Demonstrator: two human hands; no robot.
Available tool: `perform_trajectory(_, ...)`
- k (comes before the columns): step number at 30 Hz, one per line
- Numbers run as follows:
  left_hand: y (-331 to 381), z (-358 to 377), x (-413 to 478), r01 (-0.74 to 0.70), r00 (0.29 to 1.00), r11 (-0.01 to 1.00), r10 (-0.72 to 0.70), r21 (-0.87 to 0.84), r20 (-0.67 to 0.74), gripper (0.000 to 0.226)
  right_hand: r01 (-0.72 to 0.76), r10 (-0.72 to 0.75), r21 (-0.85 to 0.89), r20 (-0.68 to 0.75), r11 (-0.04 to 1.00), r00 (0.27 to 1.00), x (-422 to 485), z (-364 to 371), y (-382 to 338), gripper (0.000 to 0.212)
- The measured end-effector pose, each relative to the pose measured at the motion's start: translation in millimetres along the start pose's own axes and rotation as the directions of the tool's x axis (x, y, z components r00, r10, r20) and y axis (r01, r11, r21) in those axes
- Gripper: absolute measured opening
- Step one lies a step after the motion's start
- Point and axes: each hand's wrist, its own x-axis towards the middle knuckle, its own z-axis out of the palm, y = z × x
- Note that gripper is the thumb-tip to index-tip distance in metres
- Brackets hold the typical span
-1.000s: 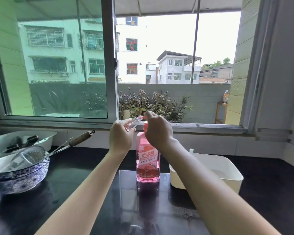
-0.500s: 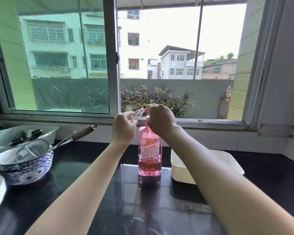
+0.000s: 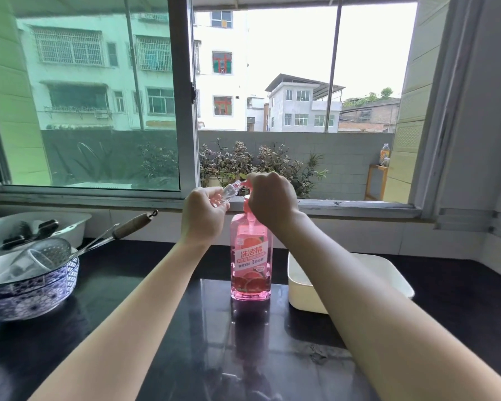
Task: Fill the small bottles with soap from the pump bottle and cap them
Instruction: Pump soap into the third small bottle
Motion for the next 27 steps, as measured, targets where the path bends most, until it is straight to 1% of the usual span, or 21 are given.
perform_trajectory(3, -4, 3, -3, 0.003, 1.0, 1.0, -0.003, 0.02, -0.01, 0.035, -0.023, 0.023, 0.006, -0.059, 1.0, 0.998, -9, 15, -2, 0.019)
perform_trajectory(7, -11, 6, -7, 0.017, 1.0, 1.0, -0.017, 0.011, 0.001, 0.034, -0.105, 0.112, 0.054, -0.127, 0.993, 0.986, -18, 35, -8, 0.019)
perform_trajectory(9, -10, 5, -7, 0.017, 1.0, 1.0, -0.017, 0.015, 0.003, 0.034, -0.107, 0.113, 0.058, -0.104, 0.993, 0.988, -17, 31, -8, 0.02)
perform_trajectory(15, -2, -1, -3, 0.007, 1.0, 1.0, -0.007, -0.017, -0.009, 0.035, -0.036, 0.036, 0.0, -0.003, 0.999, 0.999, -5, 0, -6, 0.022)
perform_trajectory(19, -7, 2, -6, 0.017, 1.0, 1.0, -0.017, -0.017, -0.015, 0.036, -0.043, 0.043, -0.006, -0.011, 0.999, 0.999, -7, 5, -9, 0.023)
perform_trajectory(23, -17, 6, -8, 0.013, 1.0, 1.0, -0.013, -0.024, 0.01, 0.037, -0.071, 0.071, 0.001, -0.084, 0.997, 0.994, -18, 27, -12, 0.02)
perform_trajectory(25, -19, 6, -9, 0.019, 1.0, 0.999, -0.019, -0.03, 0.016, 0.038, -0.076, 0.077, 0.014, -0.088, 0.997, 0.993, -21, 30, -14, 0.018)
perform_trajectory(27, -18, 6, -9, 0.02, 1.0, 0.999, -0.019, -0.026, 0.019, 0.038, -0.06, 0.061, 0.019, -0.063, 0.998, 0.996, -21, 25, -13, 0.019)
